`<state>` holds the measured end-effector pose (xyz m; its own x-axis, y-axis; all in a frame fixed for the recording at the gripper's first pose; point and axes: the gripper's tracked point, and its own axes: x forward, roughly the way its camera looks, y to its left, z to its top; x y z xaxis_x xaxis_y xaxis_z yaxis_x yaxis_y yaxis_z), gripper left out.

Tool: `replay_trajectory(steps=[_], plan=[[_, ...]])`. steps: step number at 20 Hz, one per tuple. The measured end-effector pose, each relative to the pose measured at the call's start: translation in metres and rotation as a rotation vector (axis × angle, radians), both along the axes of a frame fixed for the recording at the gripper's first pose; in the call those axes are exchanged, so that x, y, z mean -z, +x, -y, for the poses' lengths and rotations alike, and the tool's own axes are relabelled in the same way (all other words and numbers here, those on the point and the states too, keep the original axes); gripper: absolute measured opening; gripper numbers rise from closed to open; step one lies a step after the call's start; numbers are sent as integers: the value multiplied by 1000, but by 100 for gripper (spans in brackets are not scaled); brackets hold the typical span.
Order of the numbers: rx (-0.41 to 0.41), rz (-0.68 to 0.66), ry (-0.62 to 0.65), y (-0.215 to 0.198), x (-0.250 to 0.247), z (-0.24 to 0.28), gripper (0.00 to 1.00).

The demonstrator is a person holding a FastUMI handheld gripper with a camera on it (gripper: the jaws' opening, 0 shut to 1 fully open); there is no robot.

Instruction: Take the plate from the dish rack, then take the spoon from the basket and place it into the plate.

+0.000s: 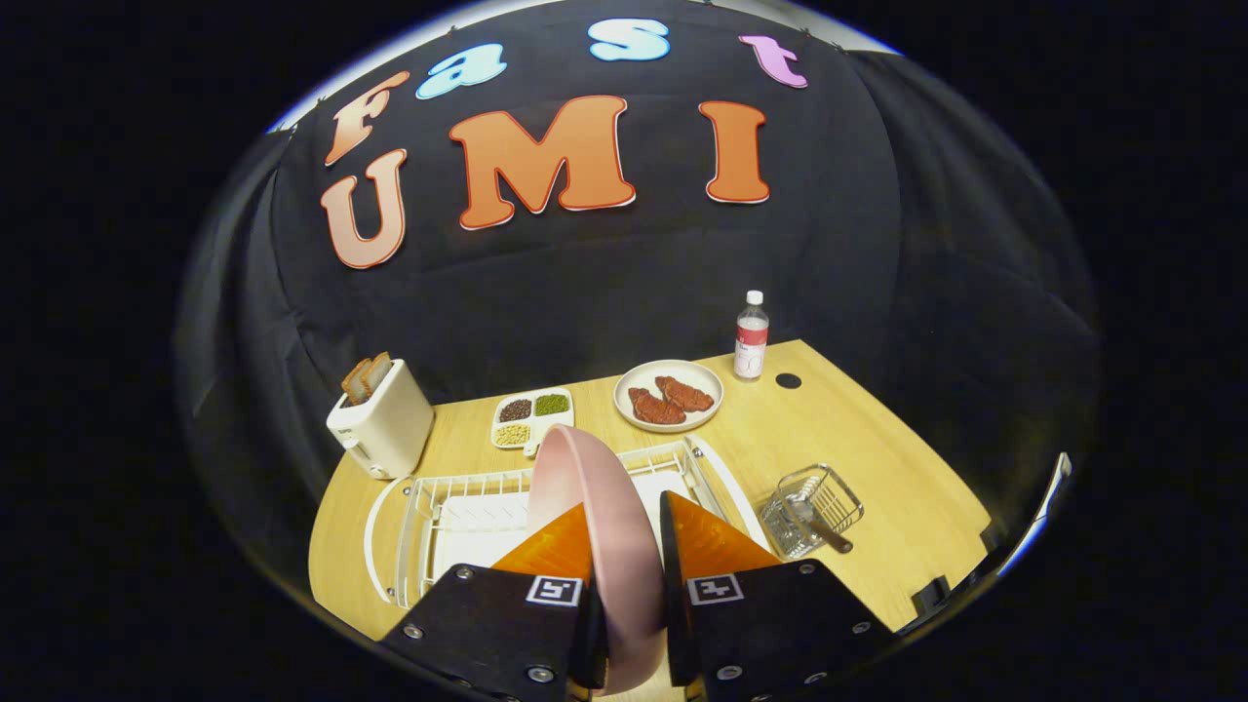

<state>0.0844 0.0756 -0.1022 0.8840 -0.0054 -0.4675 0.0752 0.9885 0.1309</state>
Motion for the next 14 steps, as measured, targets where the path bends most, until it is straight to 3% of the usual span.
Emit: replay_trajectory(steps=[4,14], plan=[[-24,-51,46,-45,29,-6,25],[11,-172,204,-120,108,-12,25]])
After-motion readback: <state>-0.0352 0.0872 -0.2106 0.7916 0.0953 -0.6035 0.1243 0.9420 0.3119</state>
